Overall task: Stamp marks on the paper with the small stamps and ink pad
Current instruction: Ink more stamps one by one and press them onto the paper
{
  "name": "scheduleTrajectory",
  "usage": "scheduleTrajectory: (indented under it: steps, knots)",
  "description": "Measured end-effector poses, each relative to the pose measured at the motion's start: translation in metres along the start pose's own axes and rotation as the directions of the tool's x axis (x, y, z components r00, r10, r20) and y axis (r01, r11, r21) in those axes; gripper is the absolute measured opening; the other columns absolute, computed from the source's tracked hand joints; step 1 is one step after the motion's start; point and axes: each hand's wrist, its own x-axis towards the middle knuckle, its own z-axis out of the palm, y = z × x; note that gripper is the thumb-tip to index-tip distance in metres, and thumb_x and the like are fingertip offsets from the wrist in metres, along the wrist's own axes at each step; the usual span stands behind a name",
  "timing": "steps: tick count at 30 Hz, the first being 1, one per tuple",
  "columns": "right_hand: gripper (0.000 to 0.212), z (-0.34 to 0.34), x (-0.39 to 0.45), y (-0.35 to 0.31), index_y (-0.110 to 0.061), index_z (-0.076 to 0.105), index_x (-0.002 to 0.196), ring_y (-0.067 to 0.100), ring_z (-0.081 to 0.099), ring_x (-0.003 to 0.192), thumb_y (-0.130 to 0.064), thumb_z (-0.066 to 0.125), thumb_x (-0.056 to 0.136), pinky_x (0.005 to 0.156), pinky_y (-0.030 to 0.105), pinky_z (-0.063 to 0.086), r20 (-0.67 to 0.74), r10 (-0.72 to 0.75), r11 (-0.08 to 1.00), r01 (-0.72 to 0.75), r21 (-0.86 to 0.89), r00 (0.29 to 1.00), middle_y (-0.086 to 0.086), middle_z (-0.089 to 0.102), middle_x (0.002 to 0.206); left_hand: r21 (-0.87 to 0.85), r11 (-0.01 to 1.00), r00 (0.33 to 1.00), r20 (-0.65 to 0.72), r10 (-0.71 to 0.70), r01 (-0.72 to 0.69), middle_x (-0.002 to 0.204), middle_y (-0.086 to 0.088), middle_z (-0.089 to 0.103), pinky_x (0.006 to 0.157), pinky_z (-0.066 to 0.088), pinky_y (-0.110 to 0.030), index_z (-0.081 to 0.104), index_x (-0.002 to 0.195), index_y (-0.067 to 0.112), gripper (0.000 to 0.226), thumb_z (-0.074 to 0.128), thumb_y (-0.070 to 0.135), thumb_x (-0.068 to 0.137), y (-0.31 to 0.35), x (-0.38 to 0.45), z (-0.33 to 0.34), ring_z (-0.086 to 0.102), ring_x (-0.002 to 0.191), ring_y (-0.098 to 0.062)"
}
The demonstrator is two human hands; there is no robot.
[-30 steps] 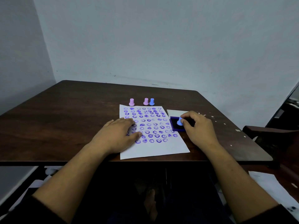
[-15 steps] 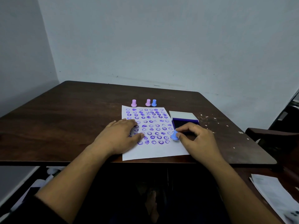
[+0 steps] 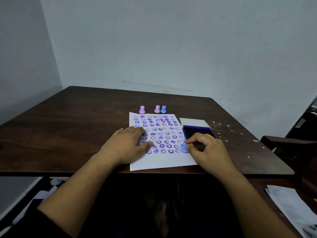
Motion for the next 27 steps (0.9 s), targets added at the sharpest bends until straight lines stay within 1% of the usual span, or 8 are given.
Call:
scheduleTrajectory:
  steps: [3, 6, 9, 12, 16, 21, 25, 27]
  knots:
    - [0.020, 0.001, -0.001, 0.000, -0.040, 0.073, 0.096, 0.009, 0.065, 0.080, -0.041, 0.061, 0.080, 0.068, 0.027, 0.052, 0.002, 0.008, 1.000, -0.008, -0.027, 1.000, -0.014, 0.069, 0.085, -0.001, 1.000, 1.000, 0.009, -0.001, 0.001, 0.146, 0.008, 0.053, 0.112, 0.029, -0.038, 0.048, 0.142, 0.031, 0.077, 0.033, 0.079, 0.084, 0.000, 0.000, 0.000, 0.045, 0.132, -0.012]
    - [0.031, 0.001, -0.001, -0.001, -0.035, 0.077, 0.092, 0.009, 0.064, 0.082, -0.023, 0.054, 0.076, 0.068, 0.028, 0.050, -0.007, 0.011, 1.000, -0.012, -0.020, 1.000, -0.011, 0.071, 0.084, -0.003, 1.000, 1.000, 0.004, -0.005, 0.005, 0.143, 0.008, 0.055, 0.111, 0.031, -0.039, 0.049, 0.140, 0.031, 0.078, 0.033, 0.080, 0.082, 0.000, 0.000, 0.000, 0.047, 0.128, -0.012]
    - [0.041, 0.002, 0.000, -0.003, -0.030, 0.080, 0.090, 0.008, 0.065, 0.089, -0.012, 0.047, 0.073, 0.073, 0.026, 0.051, -0.028, -0.005, 1.000, 0.004, -0.014, 1.000, -0.020, 0.074, 0.091, 0.002, 1.000, 1.000, 0.002, -0.005, 0.005, 0.141, 0.008, 0.056, 0.111, 0.032, -0.040, 0.049, 0.140, 0.031, 0.075, 0.034, 0.079, 0.084, 0.001, 0.000, 0.000, 0.049, 0.126, -0.012]
    - [0.043, 0.001, 0.000, -0.003, -0.026, 0.081, 0.090, 0.010, 0.067, 0.095, -0.007, 0.046, 0.074, 0.080, 0.026, 0.053, -0.045, -0.028, 0.999, 0.027, -0.016, 0.999, -0.030, 0.072, 0.093, 0.004, 1.000, 1.000, 0.011, -0.005, 0.005, 0.142, 0.007, 0.055, 0.110, 0.031, -0.038, 0.049, 0.141, 0.031, 0.078, 0.033, 0.080, 0.083, 0.001, 0.000, -0.001, 0.048, 0.129, -0.012]
    - [0.041, 0.001, 0.000, -0.004, -0.029, 0.081, 0.090, 0.007, 0.066, 0.092, -0.009, 0.048, 0.075, 0.076, 0.025, 0.051, -0.047, -0.022, 1.000, 0.021, -0.011, 0.999, -0.026, 0.074, 0.092, -0.002, 1.000, 1.000, 0.016, -0.006, 0.006, 0.144, 0.008, 0.054, 0.111, 0.031, -0.039, 0.048, 0.142, 0.031, 0.080, 0.031, 0.081, 0.082, 0.001, 0.000, -0.001, 0.046, 0.130, -0.011]
    - [0.029, 0.001, -0.001, -0.005, -0.034, 0.077, 0.087, 0.009, 0.067, 0.089, -0.021, 0.053, 0.077, 0.075, 0.036, 0.056, -0.028, 0.007, 1.000, -0.007, 0.007, 1.000, -0.012, 0.077, 0.089, -0.013, 1.000, 1.000, 0.018, -0.007, 0.007, 0.144, 0.008, 0.054, 0.112, 0.032, -0.041, 0.049, 0.141, 0.031, 0.082, 0.030, 0.082, 0.080, 0.002, 0.000, -0.002, 0.048, 0.129, -0.012]
    - [0.023, -0.002, -0.002, -0.009, -0.036, 0.076, 0.087, 0.009, 0.068, 0.088, -0.035, 0.055, 0.078, 0.074, 0.037, 0.057, -0.021, 0.026, 0.999, -0.025, 0.045, 0.999, -0.014, 0.076, 0.090, -0.011, 1.000, 1.000, 0.010, -0.005, 0.005, 0.145, 0.007, 0.053, 0.112, 0.031, -0.040, 0.048, 0.142, 0.031, 0.075, 0.036, 0.078, 0.085, 0.002, -0.001, -0.002, 0.047, 0.130, -0.012]
    - [0.017, -0.002, -0.002, -0.010, -0.034, 0.077, 0.089, 0.009, 0.069, 0.091, -0.039, 0.063, 0.081, 0.078, 0.038, 0.057, -0.009, 0.030, 0.999, -0.029, 0.042, 1.000, -0.015, 0.076, 0.093, -0.008, 1.000, 1.000, 0.014, -0.007, 0.007, 0.146, 0.007, 0.053, 0.113, 0.030, -0.040, 0.047, 0.143, 0.031, 0.071, 0.039, 0.076, 0.088, 0.002, -0.001, -0.002, 0.046, 0.130, -0.012]
